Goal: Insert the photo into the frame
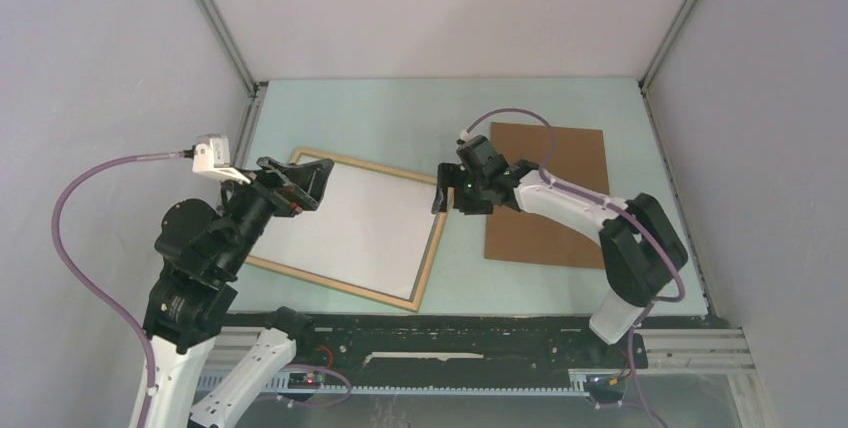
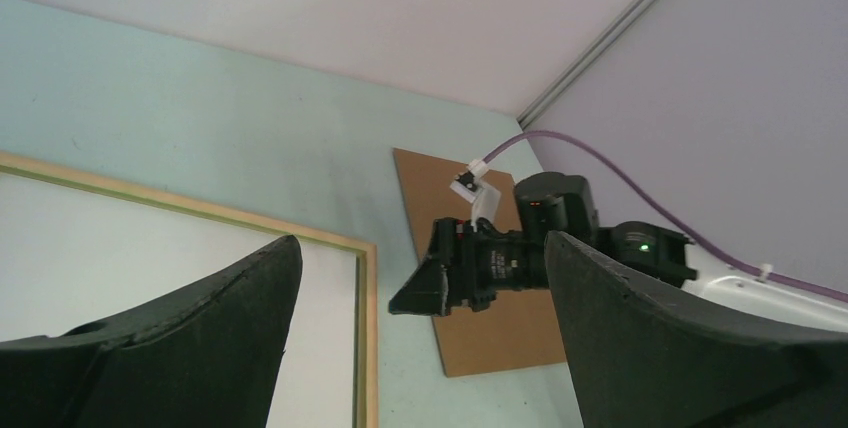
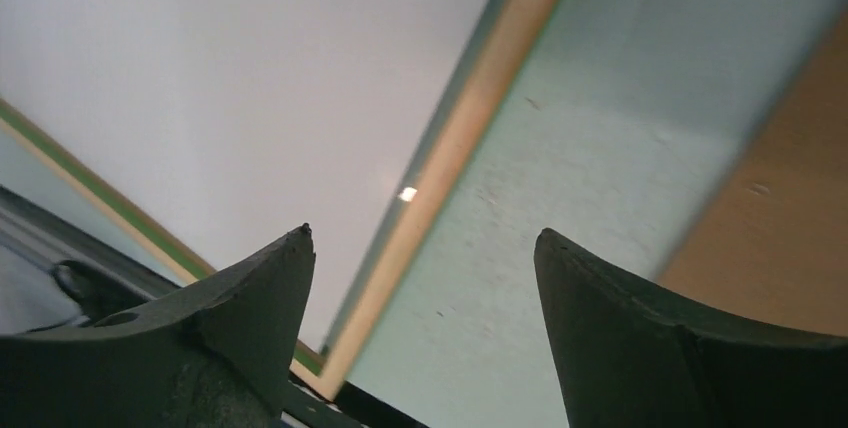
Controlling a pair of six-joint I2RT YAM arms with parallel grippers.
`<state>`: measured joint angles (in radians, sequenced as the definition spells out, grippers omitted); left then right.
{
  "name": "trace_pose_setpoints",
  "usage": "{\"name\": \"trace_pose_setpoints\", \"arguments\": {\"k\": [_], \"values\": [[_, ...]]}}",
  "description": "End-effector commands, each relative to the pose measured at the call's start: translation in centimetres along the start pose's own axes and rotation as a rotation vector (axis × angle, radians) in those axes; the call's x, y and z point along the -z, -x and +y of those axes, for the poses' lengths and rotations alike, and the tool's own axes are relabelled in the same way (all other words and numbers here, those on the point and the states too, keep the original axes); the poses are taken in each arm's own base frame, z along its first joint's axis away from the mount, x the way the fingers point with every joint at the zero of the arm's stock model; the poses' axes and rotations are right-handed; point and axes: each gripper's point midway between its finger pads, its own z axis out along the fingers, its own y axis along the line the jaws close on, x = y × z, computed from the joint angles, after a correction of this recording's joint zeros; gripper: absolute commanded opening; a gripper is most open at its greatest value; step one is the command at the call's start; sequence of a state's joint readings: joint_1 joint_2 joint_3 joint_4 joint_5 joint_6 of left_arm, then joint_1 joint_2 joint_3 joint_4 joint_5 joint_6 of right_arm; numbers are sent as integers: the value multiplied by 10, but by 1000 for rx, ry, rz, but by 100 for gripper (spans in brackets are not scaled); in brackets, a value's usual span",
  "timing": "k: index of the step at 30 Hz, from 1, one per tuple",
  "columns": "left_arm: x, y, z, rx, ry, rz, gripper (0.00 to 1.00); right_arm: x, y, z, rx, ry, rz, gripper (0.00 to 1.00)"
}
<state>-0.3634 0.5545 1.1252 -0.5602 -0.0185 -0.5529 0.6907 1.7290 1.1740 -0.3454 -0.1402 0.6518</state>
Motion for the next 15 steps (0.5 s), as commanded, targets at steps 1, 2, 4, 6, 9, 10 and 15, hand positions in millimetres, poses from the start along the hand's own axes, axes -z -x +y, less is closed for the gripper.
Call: {"name": "trace_pose_setpoints", "arguments": {"k": [1, 2, 4, 6, 9, 10, 15], "values": [[-9, -15, -3, 2, -41, 45, 98, 56, 15, -49, 242, -225, -62, 89], [-13, -22, -2, 6, -41, 73, 99, 64, 19, -66, 267, -280, -82, 91], [-24, -44, 1, 28, -47, 151, 99, 77, 26, -98, 274, -361, -110, 93], [-36, -71, -1, 70, -76, 248, 100, 87, 28, -126, 219, -403, -111, 93], [-57, -117, -12, 156, -146, 399, 100, 101, 32, -155, 83, -404, -142, 93], [-63, -132, -17, 168, -163, 447, 100, 106, 36, -169, 12, -396, -162, 93], [-94, -209, -66, 189, -248, 654, 100, 126, 59, -214, -295, -220, -241, 94]]}}
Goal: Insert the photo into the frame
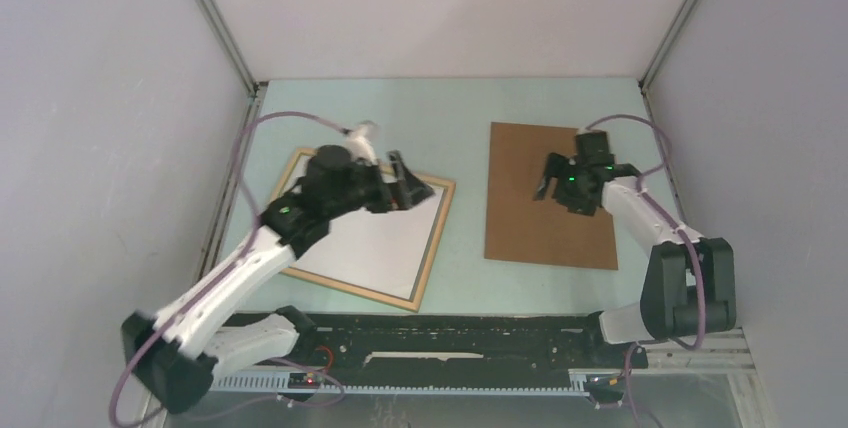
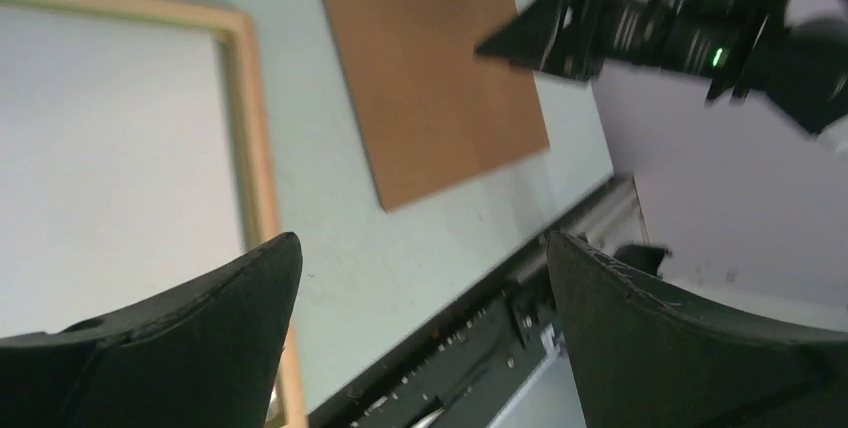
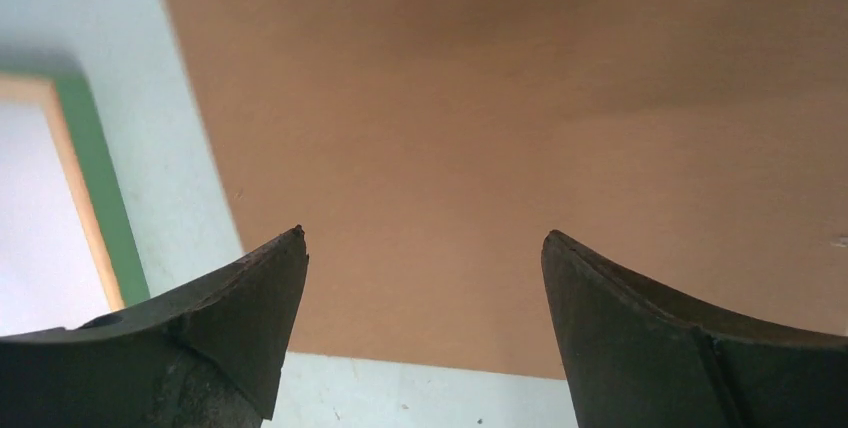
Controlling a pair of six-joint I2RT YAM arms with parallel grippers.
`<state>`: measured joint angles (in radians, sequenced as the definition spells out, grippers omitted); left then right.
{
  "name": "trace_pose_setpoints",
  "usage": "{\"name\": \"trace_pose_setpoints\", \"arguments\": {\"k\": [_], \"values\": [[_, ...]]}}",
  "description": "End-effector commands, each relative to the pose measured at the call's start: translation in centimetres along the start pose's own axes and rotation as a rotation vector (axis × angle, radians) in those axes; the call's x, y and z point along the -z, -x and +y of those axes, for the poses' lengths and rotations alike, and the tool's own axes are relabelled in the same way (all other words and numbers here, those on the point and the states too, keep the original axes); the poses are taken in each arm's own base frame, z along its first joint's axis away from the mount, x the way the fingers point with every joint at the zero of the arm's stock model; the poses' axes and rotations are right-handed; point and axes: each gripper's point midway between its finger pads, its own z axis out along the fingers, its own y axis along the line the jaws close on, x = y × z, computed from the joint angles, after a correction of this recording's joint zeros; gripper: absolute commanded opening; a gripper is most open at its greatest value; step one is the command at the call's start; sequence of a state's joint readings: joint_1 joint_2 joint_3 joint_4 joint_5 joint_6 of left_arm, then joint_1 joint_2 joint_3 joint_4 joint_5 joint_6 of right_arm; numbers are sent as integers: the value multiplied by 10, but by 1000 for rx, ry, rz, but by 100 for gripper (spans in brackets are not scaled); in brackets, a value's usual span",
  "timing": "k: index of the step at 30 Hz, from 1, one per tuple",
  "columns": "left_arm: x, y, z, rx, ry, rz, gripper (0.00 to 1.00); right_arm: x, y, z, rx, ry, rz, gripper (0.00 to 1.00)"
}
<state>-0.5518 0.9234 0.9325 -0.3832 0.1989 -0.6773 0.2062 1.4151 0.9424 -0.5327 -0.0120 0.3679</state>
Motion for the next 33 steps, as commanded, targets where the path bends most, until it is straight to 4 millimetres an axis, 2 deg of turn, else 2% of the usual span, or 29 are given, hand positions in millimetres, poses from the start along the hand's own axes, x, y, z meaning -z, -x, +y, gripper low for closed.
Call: {"name": "trace_pose_setpoints", "arguments": {"k": [1, 4, 7, 11, 13, 16, 21, 27, 29, 33], "values": [[-58, -43, -49, 53, -152, 167, 100, 8, 36, -29, -248, 161, -51, 94], [-104, -67, -66, 86, -129, 264, 99, 7, 53, -61, -364, 151, -92, 93], [-145, -87, -63, 141, -41, 304, 99, 8, 61, -98, -433, 68, -137, 93], [-190, -111, -41, 197, 109, 314, 100, 7, 61, -145, -503, -65, -160, 92], [-203, -122, -31, 214, 159, 324, 100, 5, 60, -166, -521, -140, -158, 92], [-219, -134, -16, 208, 217, 327, 100, -1, 58, -185, -551, -207, -145, 92], [-240, -156, -2, 216, 250, 379, 100, -13, 49, -201, -599, -246, -111, 92], [-252, -173, 7, 258, 265, 408, 100, -27, 38, -205, -622, -250, -60, 91], [-255, -178, 4, 277, 248, 431, 100, -30, 33, -204, -624, -240, -42, 91], [-260, -183, -11, 337, 165, 476, 100, -42, 25, -183, -652, -118, 7, 90]]}}
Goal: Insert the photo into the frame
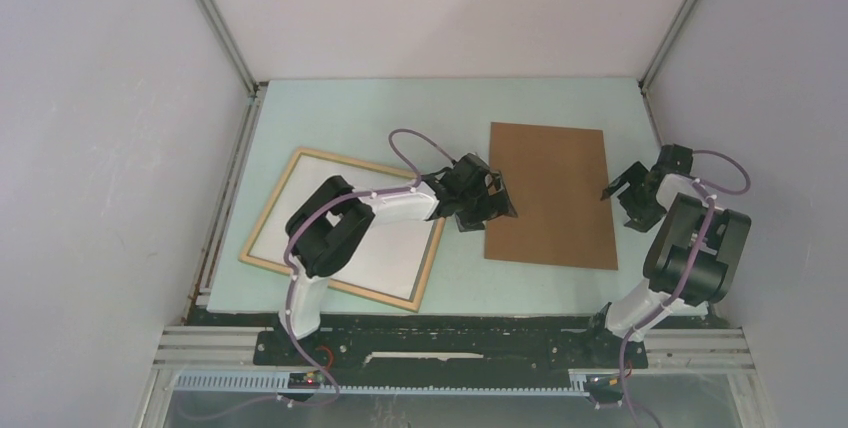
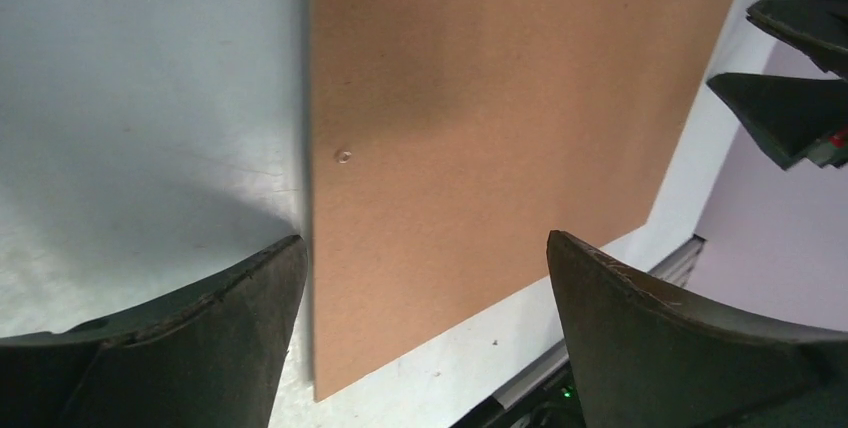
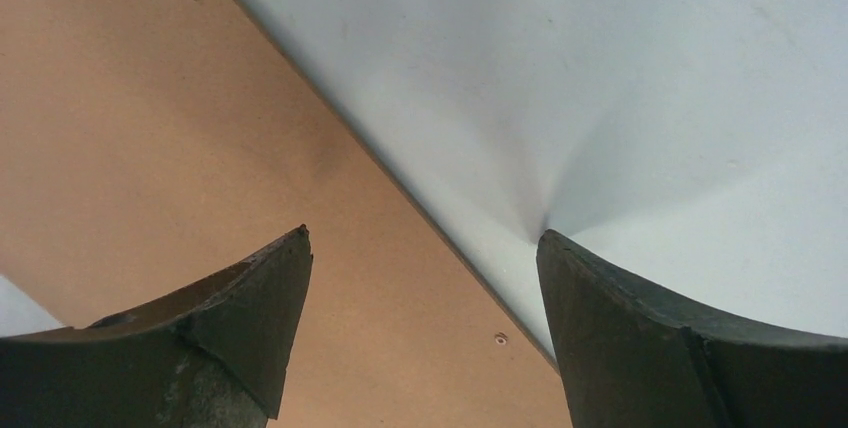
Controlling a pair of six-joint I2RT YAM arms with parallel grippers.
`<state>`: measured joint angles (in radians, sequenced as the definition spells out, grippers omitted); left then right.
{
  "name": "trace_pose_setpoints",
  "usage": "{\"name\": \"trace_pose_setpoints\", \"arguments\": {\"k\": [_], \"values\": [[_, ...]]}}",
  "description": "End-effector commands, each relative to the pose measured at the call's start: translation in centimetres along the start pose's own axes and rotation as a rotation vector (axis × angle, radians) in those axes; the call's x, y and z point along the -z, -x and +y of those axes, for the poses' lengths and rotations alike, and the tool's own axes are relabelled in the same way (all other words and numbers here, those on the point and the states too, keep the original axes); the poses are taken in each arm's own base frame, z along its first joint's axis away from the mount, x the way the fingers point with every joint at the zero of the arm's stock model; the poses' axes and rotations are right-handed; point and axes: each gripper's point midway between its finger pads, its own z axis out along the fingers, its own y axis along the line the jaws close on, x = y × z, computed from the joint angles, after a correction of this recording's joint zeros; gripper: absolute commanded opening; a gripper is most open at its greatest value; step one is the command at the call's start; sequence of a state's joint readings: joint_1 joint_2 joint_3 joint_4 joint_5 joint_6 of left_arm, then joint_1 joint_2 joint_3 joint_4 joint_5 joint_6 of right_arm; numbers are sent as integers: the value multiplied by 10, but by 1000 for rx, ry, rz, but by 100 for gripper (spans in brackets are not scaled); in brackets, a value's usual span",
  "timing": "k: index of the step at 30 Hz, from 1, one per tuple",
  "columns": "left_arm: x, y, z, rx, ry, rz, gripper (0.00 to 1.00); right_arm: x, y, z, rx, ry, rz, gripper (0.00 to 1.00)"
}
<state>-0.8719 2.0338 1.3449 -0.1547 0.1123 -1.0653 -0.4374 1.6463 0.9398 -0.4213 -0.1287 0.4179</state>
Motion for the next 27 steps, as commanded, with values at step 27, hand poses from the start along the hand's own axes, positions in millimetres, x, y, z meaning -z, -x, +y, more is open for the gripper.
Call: {"name": "trace_pose_setpoints", "arguments": {"k": [27], "values": [[150, 26, -75, 53, -523, -100, 84, 31, -156, 91, 102, 510, 273, 86]]}}
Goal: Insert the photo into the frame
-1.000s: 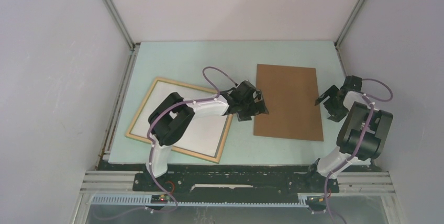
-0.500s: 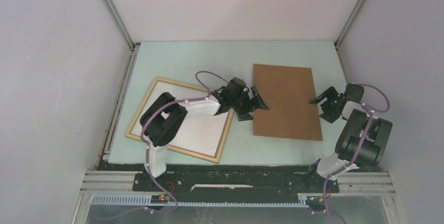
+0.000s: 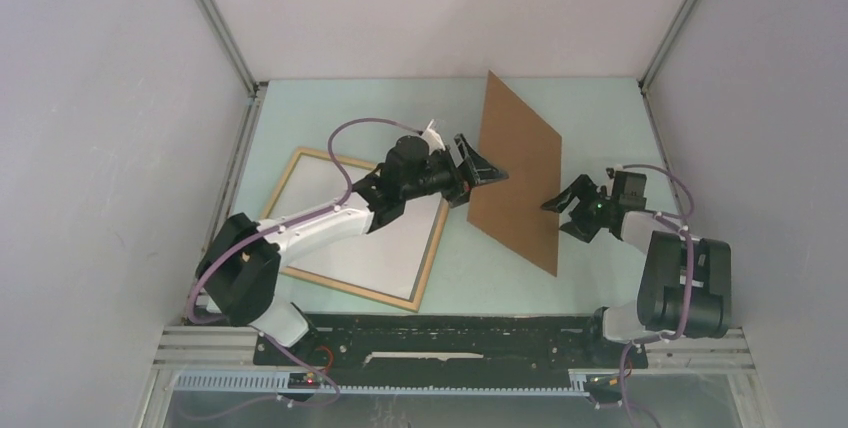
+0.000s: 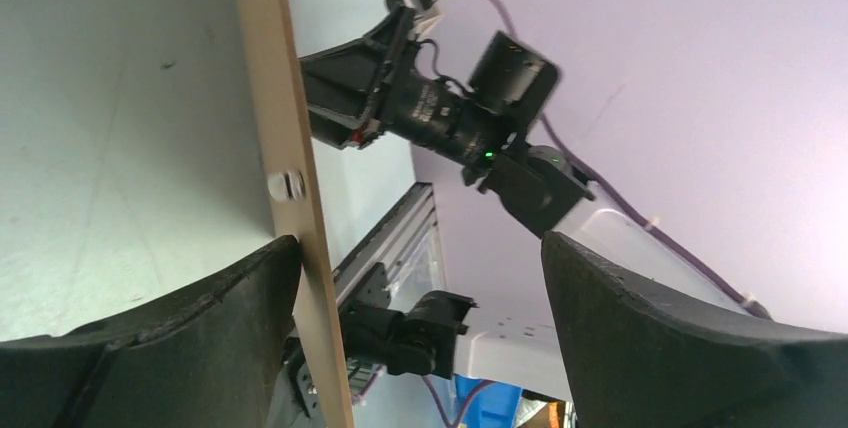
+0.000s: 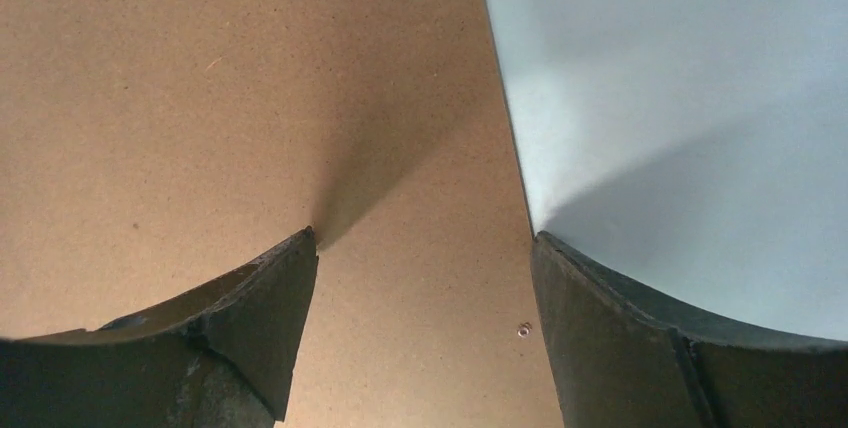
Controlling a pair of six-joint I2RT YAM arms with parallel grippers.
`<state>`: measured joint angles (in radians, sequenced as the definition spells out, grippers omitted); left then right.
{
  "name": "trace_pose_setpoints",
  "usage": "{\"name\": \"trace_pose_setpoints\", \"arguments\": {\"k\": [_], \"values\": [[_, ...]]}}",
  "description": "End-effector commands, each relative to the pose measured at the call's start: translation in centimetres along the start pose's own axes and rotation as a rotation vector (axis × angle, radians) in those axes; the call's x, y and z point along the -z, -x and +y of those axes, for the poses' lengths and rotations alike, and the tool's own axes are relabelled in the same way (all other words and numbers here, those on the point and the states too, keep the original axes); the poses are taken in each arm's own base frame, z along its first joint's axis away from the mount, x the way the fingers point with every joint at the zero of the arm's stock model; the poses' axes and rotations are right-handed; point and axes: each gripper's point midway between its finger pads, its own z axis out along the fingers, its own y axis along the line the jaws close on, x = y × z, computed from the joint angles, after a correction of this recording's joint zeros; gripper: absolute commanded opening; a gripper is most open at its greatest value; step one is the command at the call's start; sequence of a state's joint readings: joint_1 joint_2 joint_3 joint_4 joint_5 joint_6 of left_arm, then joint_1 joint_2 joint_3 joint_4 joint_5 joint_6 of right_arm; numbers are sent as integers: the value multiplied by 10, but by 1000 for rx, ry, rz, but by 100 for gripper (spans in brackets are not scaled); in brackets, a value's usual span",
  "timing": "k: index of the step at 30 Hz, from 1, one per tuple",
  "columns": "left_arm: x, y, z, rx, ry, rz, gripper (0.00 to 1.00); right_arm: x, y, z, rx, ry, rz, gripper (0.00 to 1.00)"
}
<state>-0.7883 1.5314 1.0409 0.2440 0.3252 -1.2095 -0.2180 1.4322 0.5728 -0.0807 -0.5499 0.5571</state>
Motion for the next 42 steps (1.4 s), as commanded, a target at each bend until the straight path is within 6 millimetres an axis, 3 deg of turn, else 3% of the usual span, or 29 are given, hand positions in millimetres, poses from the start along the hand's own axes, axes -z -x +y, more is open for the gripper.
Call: {"name": "trace_pose_setpoints", "arguments": {"k": [1, 5, 10, 13, 16, 22, 25, 27, 29, 32, 34, 38, 42], "values": [[-1, -10, 40, -3, 82, 20, 78, -9, -34, 6, -25, 6, 97, 86], [8, -2, 59, -111, 196, -21, 70, -14, -42, 13, -7, 25, 125, 85], [33, 6, 88, -222, 355, -62, 62, -6, -35, 17, 83, 10, 75, 85], [40, 5, 99, -215, 362, -56, 49, 4, -26, 23, 204, -41, 21, 86], [42, 4, 106, -199, 353, -36, 30, 17, -14, 30, 299, -112, -50, 88], [46, 10, 93, -171, 276, -47, 7, 41, -3, 36, 391, -203, -108, 90], [53, 17, 83, -179, 253, -75, 5, 57, 7, 37, 429, -252, -162, 91], [59, 22, 79, -169, 242, -87, 4, 69, 10, 49, 514, -264, -202, 91], [67, 27, 73, -153, 224, -99, 3, 80, -5, 85, 663, -175, -225, 91], [77, 35, 69, -126, 215, -117, 3, 93, -57, 150, 928, 45, -249, 95], [82, 38, 66, -108, 205, -120, 3, 100, -93, 177, 1075, 139, -260, 98], [86, 39, 59, -89, 181, -116, 3, 96, -155, 199, 1342, 183, -267, 99], [87, 40, 54, -87, 169, -123, 2, 84, -162, 208, 1509, -9, -424, 98]]}}
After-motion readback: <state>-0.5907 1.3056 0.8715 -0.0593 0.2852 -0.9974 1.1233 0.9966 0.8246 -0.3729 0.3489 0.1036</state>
